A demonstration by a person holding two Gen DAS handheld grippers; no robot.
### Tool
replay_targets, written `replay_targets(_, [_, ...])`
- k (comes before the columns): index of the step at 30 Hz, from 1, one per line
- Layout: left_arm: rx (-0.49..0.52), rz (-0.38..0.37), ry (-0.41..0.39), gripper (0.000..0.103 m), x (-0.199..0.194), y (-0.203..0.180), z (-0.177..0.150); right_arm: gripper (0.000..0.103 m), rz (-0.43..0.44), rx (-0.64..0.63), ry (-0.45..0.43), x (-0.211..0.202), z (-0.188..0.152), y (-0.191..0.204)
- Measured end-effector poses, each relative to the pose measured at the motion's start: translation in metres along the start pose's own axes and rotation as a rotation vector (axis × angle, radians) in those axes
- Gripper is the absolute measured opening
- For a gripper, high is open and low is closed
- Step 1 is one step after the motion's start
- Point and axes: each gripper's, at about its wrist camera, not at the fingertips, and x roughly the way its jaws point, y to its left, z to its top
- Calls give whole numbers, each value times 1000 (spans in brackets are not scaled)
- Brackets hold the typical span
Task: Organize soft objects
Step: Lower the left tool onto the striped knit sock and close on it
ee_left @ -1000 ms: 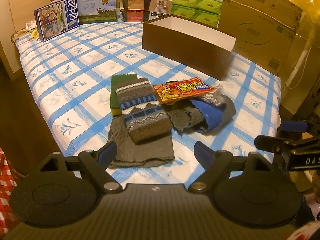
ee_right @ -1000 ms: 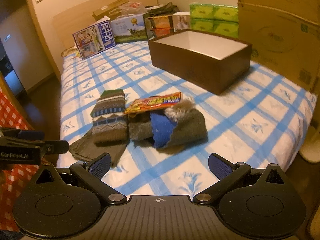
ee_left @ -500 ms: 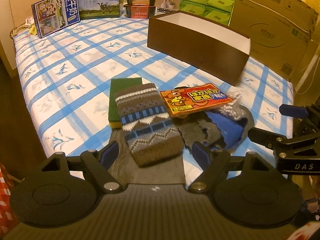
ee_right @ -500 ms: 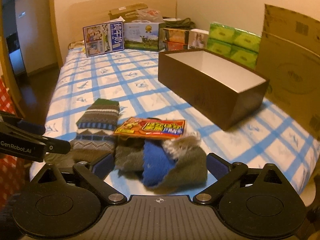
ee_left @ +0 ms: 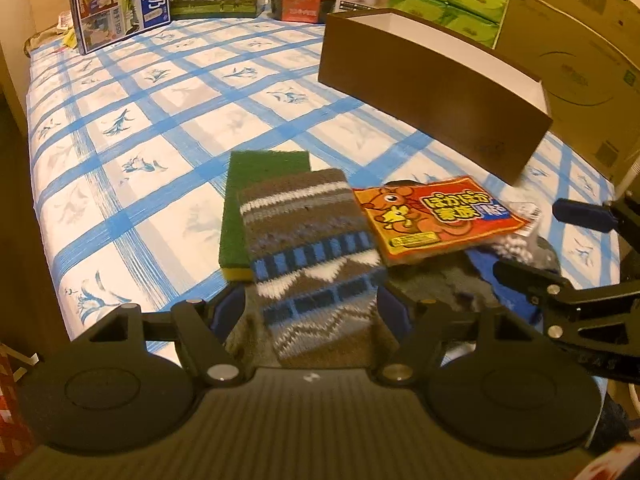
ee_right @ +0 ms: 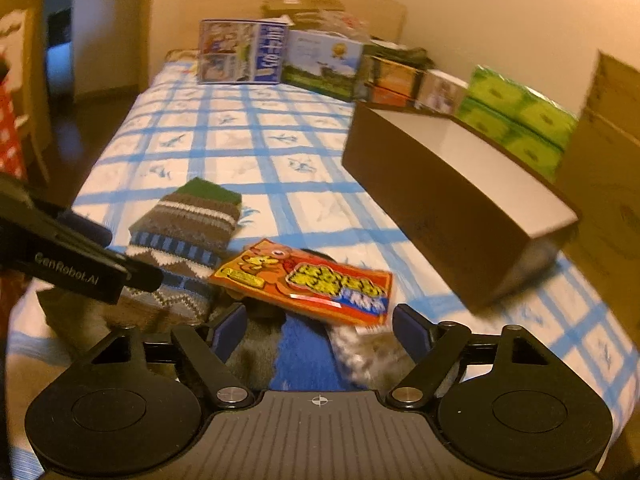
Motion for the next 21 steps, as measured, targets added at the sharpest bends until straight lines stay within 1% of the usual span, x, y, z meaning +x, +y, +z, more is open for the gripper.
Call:
replay_targets(7, [-22,-10,16,70,14,2,0,67,-31,-163,23,35,-1,11])
replay_targets(12, [-42,-16,27,70,22,5,0,60,-52,-261,44,52,-8,17])
replay_targets(14, [-52,-19,31,70,26,6,0,55,-57,-286,50,59,-11,18])
replay_targets(16, [-66,-20,40,67,30,8,-1,47,-56,-289,49,64,-13,18])
replay_targets(17, [-75,-24,47,65,32,9,-1,45,-57,-295,47,66,-14,17])
replay_targets(19, [-92,-35,54,62,35,11,-2,35,-59,-319,35,70,-15,18])
replay_targets(20, [-102,-45,58,56,37,12,-2,32,-63,-332,27,70,-16,19])
replay_targets(21, [-106,-52,61,50,37,13,-2,26,-61,-343,19,71,-16,20])
